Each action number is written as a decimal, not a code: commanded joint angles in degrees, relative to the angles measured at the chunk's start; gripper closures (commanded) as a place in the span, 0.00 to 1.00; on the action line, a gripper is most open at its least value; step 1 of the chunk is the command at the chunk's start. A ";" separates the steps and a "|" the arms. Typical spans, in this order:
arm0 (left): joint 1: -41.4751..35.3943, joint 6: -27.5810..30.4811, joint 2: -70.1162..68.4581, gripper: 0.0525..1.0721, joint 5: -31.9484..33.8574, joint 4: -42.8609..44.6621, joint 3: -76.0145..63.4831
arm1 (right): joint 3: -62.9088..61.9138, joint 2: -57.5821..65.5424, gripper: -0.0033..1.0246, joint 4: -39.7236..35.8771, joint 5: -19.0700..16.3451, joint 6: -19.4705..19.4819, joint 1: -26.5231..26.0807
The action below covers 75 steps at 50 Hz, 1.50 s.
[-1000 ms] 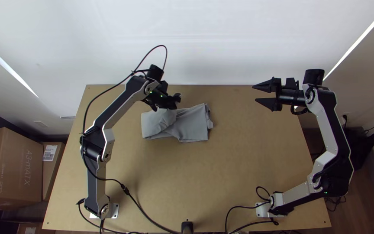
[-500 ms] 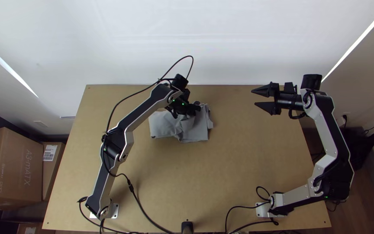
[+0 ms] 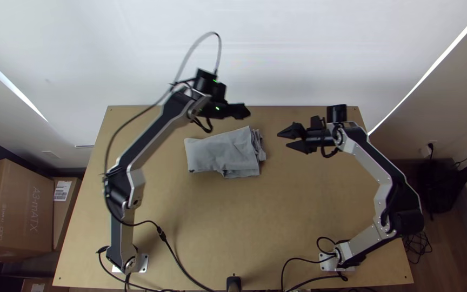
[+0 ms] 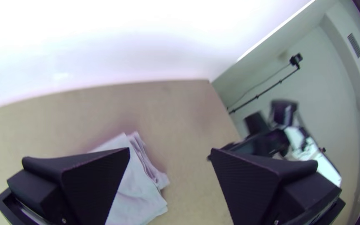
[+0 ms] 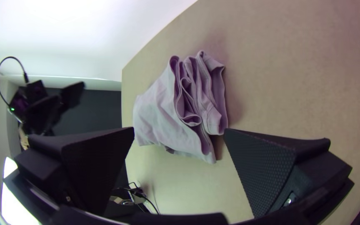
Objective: Fold the t-shirt
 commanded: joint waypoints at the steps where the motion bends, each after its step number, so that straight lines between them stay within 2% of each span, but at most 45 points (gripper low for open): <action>1: 4.40 -1.01 -7.09 0.04 -0.12 -0.95 1.57 | 0.09 4.18 0.04 0.85 1.06 -2.72 2.58; 15: 13.37 8.39 -20.10 0.04 -16.03 0.02 -2.56 | 5.98 12.53 0.04 1.64 2.38 -7.65 5.30; 29: 22.77 8.39 -29.42 0.04 -16.38 -0.69 -7.74 | 13.36 20.70 0.04 2.34 3.08 -8.79 8.03; 44: 26.55 8.21 -35.83 0.04 -16.38 -1.21 -13.28 | 16.35 24.92 0.04 2.34 5.63 -11.16 12.34; 54: 27.25 8.04 -37.06 0.04 -17.52 -1.92 -13.81 | 18.11 27.91 0.04 2.25 5.63 -11.16 13.48; 56: 27.43 8.04 -37.24 0.04 -17.52 -1.92 -14.07 | 18.20 28.35 0.11 2.25 5.63 -11.07 13.74; 58: 27.43 8.04 -37.50 0.04 -17.61 -2.01 -14.16 | 18.46 28.96 0.23 2.17 5.63 -10.72 13.83; 60: 27.43 8.04 -37.68 0.04 -17.61 -2.18 -14.25 | 18.55 29.40 0.46 1.90 5.63 -10.63 13.92; 65: 27.43 7.95 -37.85 0.04 -17.78 -2.18 -14.42 | 18.11 29.84 0.92 1.90 5.63 -10.46 13.30; 66: 27.43 7.95 -37.85 0.04 -17.78 -2.18 -14.34 | 18.02 29.84 0.98 1.90 5.63 -10.46 13.13; 75: 27.43 7.86 -37.68 0.04 -17.87 -2.01 -14.34 | 16.70 28.96 0.97 2.08 5.72 -10.46 8.12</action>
